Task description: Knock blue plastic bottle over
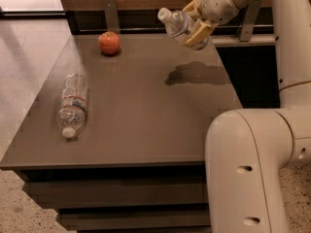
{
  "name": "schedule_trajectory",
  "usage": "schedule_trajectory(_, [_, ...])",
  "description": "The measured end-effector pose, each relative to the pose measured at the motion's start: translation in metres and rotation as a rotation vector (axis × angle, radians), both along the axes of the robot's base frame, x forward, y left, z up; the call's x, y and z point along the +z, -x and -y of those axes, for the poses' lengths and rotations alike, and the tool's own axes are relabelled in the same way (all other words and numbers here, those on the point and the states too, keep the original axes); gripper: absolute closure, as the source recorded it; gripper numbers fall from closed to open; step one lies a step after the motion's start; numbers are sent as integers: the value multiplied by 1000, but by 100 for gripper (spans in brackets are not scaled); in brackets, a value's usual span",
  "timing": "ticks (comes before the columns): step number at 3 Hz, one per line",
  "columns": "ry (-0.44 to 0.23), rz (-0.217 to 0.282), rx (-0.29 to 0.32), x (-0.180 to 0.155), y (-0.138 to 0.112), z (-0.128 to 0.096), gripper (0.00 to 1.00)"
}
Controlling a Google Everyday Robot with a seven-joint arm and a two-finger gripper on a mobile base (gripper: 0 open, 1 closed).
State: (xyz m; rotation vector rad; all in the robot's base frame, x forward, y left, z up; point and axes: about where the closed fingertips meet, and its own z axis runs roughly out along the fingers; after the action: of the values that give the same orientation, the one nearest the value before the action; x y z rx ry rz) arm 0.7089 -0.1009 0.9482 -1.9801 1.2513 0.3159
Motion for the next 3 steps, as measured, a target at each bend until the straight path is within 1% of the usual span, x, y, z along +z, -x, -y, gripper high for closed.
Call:
schedule_trajectory(1, [139,28,-5,-12,-9,3,100])
schedule_trajectory(2, [270,36,-7,-28,-17,10,100])
schedule_trajectory(3, [368,29,6,-43,-21,15,100])
